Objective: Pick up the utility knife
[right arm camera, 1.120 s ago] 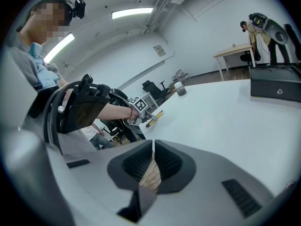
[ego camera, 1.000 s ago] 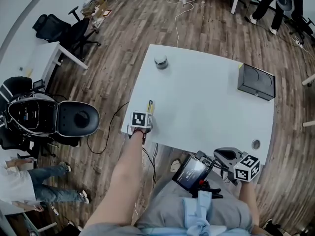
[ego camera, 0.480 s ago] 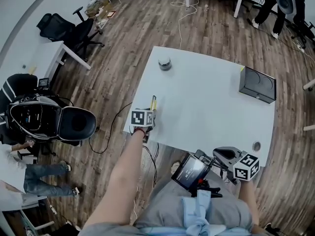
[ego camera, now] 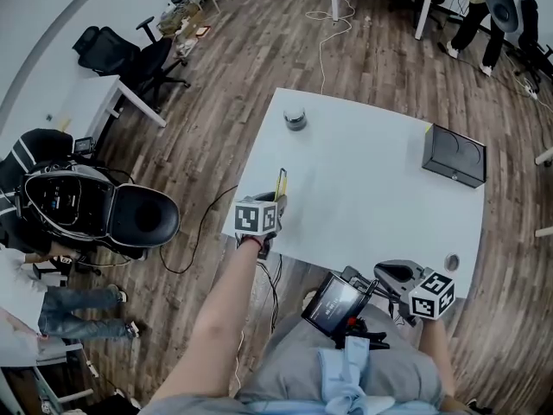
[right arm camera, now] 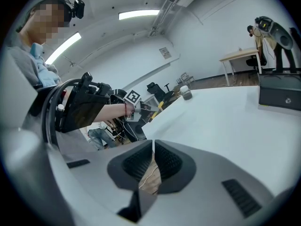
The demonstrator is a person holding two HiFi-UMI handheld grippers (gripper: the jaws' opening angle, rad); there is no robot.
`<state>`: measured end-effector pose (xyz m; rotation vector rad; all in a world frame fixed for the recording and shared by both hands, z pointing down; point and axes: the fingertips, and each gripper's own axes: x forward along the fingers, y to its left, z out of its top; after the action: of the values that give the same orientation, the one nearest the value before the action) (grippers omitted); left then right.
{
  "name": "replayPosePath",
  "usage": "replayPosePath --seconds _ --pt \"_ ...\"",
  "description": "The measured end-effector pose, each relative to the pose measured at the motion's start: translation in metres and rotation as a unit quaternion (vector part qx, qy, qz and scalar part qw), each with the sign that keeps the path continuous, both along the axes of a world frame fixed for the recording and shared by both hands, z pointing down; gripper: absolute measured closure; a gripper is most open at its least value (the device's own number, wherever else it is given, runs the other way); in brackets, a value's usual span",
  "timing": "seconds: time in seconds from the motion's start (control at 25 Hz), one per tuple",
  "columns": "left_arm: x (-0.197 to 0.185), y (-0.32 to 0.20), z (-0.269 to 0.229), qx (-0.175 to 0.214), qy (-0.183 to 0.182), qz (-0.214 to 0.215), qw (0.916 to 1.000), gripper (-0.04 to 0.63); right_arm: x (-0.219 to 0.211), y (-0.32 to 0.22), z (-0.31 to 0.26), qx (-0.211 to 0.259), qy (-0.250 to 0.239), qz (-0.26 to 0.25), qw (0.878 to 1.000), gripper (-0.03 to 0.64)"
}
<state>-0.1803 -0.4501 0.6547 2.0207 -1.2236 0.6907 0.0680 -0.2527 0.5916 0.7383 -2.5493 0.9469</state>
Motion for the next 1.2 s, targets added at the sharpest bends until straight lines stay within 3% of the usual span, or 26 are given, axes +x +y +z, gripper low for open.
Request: replayPosePath --seconds 0.44,0.64,1.2 --pt "0.031 0.030 -0.040 0.040 0.044 0.022 0.9980 0.471 -0.005 -0.005 -0.003 0.018 -0.002 0.003 1.000 0.588" --pt "0.050 0.044 -0.059 0.054 0.075 0.035 0.9951 0.471 -0.009 -0.006 -0.008 0.024 -0.004 0.004 1.000 0.588" --pt "0.082 0.073 -0.101 0.082 0.119 0.066 0.9873 0.471 -0.007 -0.011 -0.014 0.033 -0.010 0.010 0.999 0.588"
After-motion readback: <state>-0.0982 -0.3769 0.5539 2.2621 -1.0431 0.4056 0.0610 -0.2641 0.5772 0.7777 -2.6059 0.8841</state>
